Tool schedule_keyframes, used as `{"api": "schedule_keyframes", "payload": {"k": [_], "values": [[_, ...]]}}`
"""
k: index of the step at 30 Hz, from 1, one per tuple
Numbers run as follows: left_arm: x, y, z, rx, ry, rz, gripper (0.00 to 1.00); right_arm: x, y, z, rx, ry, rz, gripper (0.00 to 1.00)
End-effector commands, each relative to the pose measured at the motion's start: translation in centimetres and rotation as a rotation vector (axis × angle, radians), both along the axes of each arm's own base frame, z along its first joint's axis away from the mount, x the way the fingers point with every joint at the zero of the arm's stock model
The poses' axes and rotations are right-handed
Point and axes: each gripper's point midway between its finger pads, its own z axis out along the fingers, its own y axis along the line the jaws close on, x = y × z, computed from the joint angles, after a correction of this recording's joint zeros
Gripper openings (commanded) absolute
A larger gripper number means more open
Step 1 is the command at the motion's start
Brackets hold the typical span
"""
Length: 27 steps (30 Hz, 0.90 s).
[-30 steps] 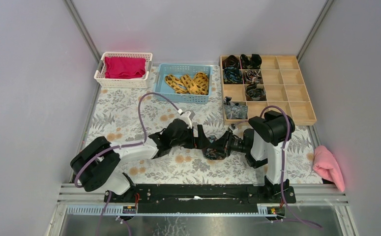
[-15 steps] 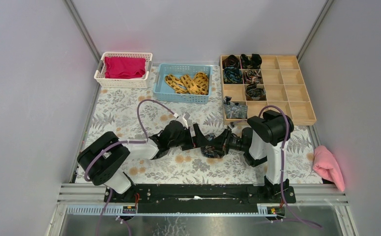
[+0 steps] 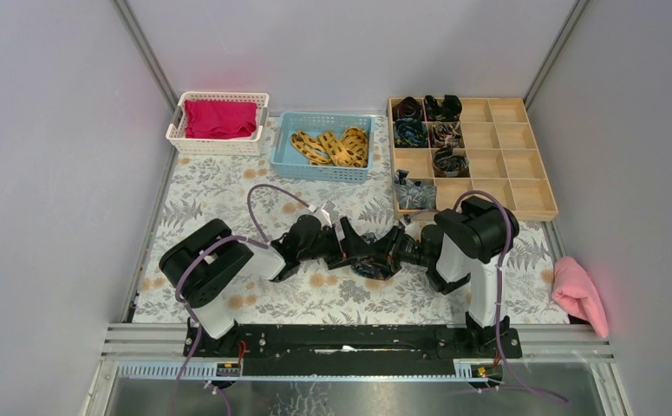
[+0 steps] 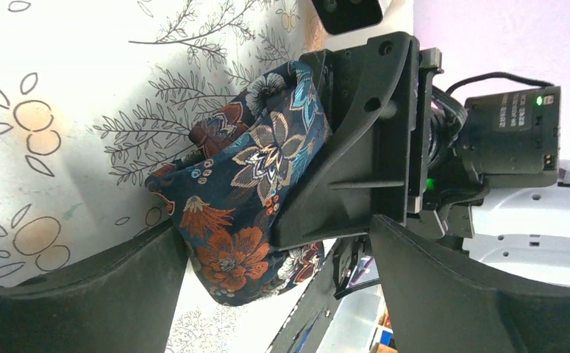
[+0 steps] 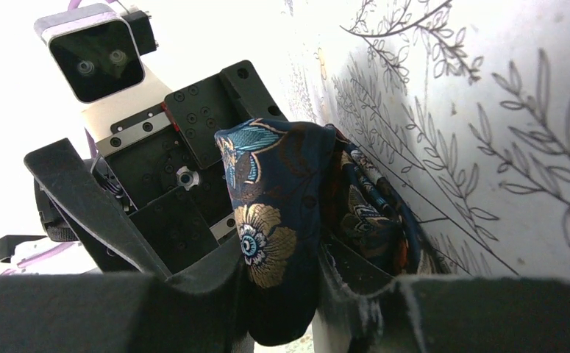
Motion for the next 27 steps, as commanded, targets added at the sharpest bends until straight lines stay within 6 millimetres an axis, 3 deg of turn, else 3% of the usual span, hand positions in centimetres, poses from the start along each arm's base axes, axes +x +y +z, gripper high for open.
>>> {"api": "schedule_keyframes", "payload": {"k": [1,9,22,27], "values": [[-0.7,-0.6,-0.5,-0.042,0.028,-0.019,0.99,-0.8,3.1,4.0,0.091,-0.195,0.070,0.10],[-0.9,-0.1,-0.2,-0.095,0.064,-0.018,0.99,-1.7,4.1,5.5,0.106,-0.267,0.085,0.10],[-1.2,-0.3,3.5,-0.299,0.115,-0.057,0.99,-3.3,5.1,9.3,0.173,-0.418,0.158,0.11],[-1.0,0.4,4.1,-0.348,0.169,-0.043,0.96,-4.1,5.7,9.2,0.181,-0.422,0.210,0.12]]}}
